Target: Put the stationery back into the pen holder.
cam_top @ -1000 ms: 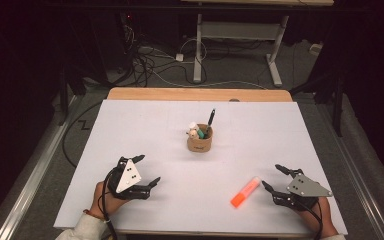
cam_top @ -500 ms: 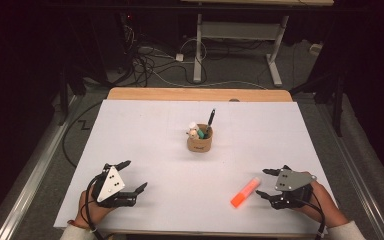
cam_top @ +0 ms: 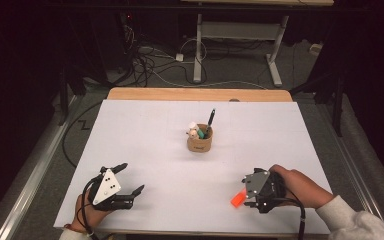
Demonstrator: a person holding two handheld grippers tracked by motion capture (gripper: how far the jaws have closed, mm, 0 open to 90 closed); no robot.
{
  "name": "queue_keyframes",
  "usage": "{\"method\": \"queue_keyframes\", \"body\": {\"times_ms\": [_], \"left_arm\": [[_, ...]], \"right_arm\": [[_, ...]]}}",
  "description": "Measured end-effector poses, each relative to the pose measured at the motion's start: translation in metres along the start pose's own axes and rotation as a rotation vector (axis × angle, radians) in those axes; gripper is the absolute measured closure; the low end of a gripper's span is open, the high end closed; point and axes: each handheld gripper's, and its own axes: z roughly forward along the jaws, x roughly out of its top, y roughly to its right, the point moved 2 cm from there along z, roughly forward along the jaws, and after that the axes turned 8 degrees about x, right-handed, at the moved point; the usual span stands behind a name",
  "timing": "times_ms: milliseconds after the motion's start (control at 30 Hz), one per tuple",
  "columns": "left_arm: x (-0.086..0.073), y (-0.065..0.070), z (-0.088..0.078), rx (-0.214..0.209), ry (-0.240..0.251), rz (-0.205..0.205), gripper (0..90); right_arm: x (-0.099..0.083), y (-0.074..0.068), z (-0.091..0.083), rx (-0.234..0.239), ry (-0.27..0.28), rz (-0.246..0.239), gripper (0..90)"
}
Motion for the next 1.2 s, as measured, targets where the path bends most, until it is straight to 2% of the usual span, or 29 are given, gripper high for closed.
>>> {"method": "queue_keyframes", "body": {"times_ms": [133,167,233,433,500,600,767,833,933,1033,1167,1200], "left_arm": [[0.0,0.0,0.0,-0.003,0.0,0.001,15.1],[0.0,0.0,0.0,-0.003,0.001,0.001,15.1],[0.0,0.0,0.0,-0.007,0.001,-0.001,15.1],[0.0,0.003,0.003,-0.024,-0.01,0.013,15.1],[-0.001,0.004,0.004,-0.027,-0.011,0.016,15.1],[0.0,0.004,0.004,-0.028,-0.011,0.015,15.1],[-0.001,0.004,0.005,-0.03,-0.017,0.018,15.1],[-0.001,0.005,0.005,-0.032,-0.019,0.02,15.1],[-0.001,0.005,0.005,-0.03,-0.019,0.023,15.1],[-0.001,0.004,0.004,-0.022,-0.016,0.018,15.1],[-0.001,0.003,0.004,-0.011,-0.011,0.017,15.2],[-0.001,0.002,0.004,-0.007,-0.01,0.018,15.2]], "right_arm": [[0.012,0.0,0.012,0.061,-0.094,-0.047,37.1],[0.015,0.001,0.014,0.077,-0.11,-0.075,38.1],[0.019,0.001,0.018,0.101,-0.133,-0.074,39.4],[0.029,0.008,0.03,0.139,-0.206,-0.131,51.5],[0.031,0.007,0.035,0.149,-0.259,-0.158,52.9],[0.034,0.009,0.037,0.173,-0.282,-0.187,55.1],[0.033,0.01,0.037,0.218,-0.273,-0.232,65.6],[0.031,0.009,0.036,0.22,-0.26,-0.22,67.4],[0.028,0.008,0.034,0.2,-0.223,-0.215,67.5],[0.025,0.009,0.029,0.173,-0.159,-0.185,67.6],[0.019,0.013,0.015,0.099,-0.064,-0.136,67.7],[0.016,0.014,0.011,0.082,-0.022,-0.116,67.7]]}}
